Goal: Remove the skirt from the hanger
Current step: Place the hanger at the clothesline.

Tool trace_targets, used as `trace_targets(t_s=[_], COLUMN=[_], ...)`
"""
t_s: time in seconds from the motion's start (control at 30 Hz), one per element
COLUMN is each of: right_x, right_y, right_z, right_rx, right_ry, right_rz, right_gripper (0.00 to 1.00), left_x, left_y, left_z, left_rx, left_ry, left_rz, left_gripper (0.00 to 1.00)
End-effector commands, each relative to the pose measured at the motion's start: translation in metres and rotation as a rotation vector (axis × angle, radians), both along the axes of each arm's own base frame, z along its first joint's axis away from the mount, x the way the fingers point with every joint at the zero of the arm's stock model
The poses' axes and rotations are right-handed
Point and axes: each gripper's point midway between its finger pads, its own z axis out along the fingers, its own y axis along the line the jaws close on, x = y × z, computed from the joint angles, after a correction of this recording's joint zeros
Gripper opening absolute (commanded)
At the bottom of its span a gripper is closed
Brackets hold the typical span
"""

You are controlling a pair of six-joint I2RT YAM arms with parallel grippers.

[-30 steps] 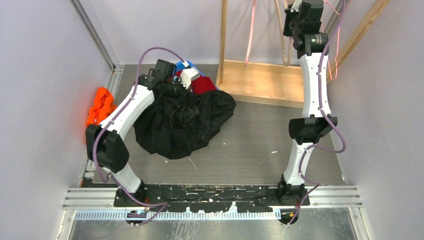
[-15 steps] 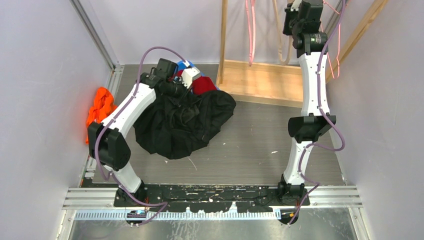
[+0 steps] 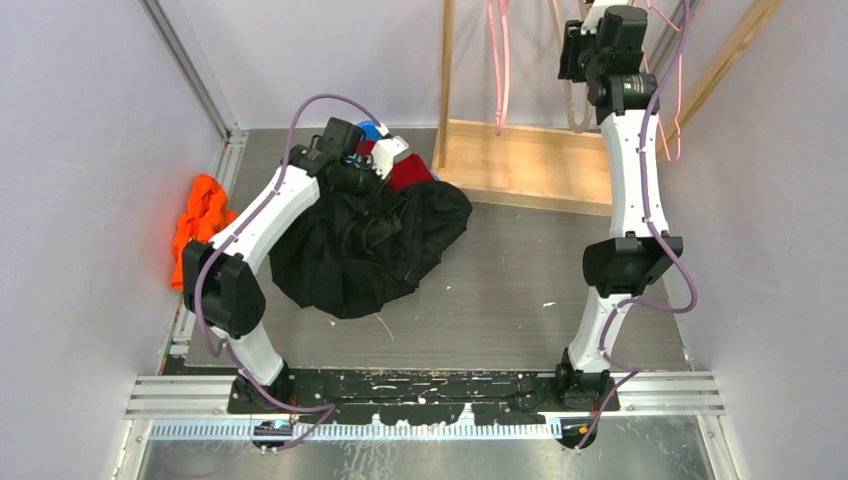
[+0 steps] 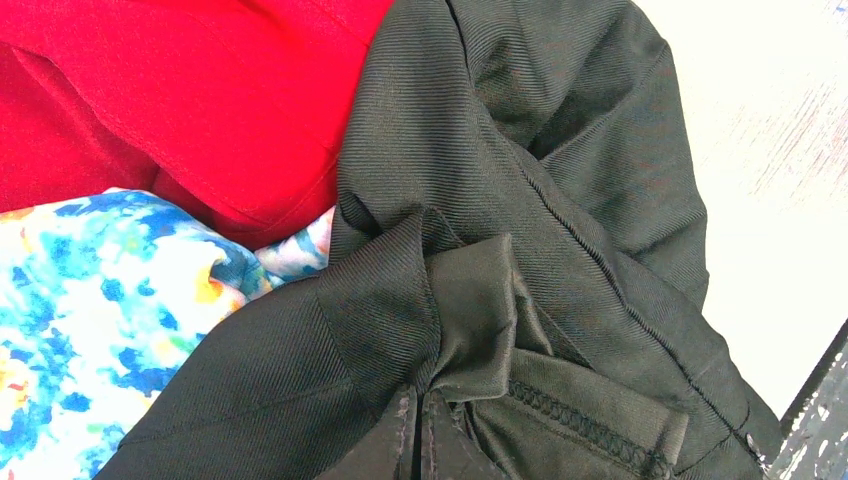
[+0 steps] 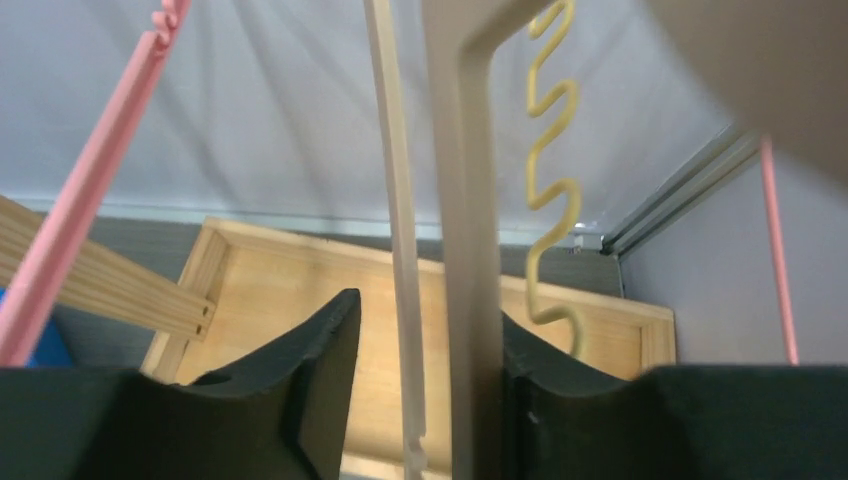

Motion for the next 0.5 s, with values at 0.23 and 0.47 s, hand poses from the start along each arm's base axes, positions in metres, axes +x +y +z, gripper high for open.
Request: trace_targets(t_s=[0.23, 0.47], right_x=[-0.021, -0.044], right_y=[0.007, 0.004], right_z=[-0.019, 0.016], right_rx=[0.051, 0.039], right_ry=[0.107, 0.033], right_rz=[0.029, 0.017], right_gripper=[0.67, 0.71], left_x=[-0.004, -0.007], left_y=[-0.008, -0.010], left_z=[0.016, 0.018], left_rx=[-0.032, -0.037], left_ry=[-0.034, -0.042], left_rz=[-0.018, -0.029], left_gripper=[0.00, 0.00])
